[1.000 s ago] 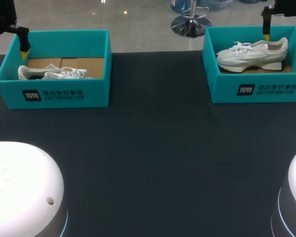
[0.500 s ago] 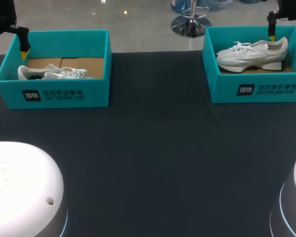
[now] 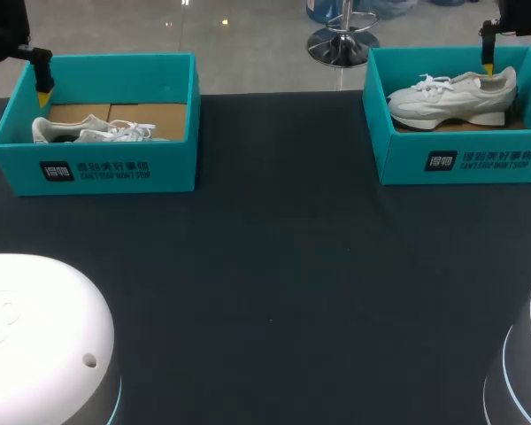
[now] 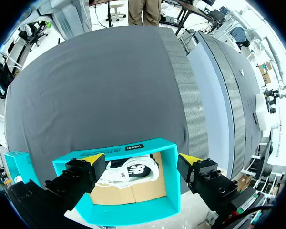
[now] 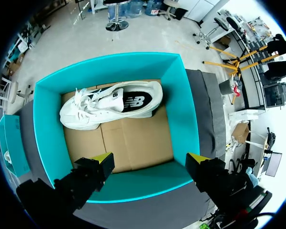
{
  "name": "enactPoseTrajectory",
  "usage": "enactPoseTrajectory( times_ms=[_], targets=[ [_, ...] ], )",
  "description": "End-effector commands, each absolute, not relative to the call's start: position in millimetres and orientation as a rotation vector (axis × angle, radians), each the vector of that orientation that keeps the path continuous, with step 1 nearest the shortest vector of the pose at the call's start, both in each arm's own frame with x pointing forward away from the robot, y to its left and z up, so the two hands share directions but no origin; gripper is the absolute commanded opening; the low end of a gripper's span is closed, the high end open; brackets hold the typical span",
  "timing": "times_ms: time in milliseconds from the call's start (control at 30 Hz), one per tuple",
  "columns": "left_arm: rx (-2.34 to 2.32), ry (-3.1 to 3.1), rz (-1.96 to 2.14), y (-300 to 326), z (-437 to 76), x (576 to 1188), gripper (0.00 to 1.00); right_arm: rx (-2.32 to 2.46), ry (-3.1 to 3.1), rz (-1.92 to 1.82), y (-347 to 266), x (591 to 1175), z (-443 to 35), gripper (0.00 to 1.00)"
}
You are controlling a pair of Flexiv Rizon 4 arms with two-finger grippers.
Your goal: Take the shoe out of the shoebox, open the shoe tongue, remove and reinsert the insole, then place the shoe into the shoebox
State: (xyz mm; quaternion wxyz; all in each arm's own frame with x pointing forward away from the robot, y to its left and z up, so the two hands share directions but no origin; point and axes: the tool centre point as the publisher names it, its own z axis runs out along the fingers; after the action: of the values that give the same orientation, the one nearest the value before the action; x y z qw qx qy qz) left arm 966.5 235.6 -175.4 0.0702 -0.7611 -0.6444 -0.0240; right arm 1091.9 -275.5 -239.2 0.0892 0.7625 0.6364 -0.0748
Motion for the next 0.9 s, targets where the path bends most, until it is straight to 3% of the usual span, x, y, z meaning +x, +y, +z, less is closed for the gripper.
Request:
enactPoseTrajectory(
  times_ms=[33,467,900],
  targets=[
    [-2.290,-1.939,-0.076,236,-175,965,1.00,2.280,1.898,-0.242,-275,1096,-239,1.00],
    [-2.290,-1.939,-0.076,236,-175,965,1.00,2.257,1.902,-0.084,-277,1128,-243,1.00],
    [-2.290,-1.939,-0.076,236,-175,965,1.00,2.222,2.015,-0.115,-277,1166,-277,1.00]
  ],
)
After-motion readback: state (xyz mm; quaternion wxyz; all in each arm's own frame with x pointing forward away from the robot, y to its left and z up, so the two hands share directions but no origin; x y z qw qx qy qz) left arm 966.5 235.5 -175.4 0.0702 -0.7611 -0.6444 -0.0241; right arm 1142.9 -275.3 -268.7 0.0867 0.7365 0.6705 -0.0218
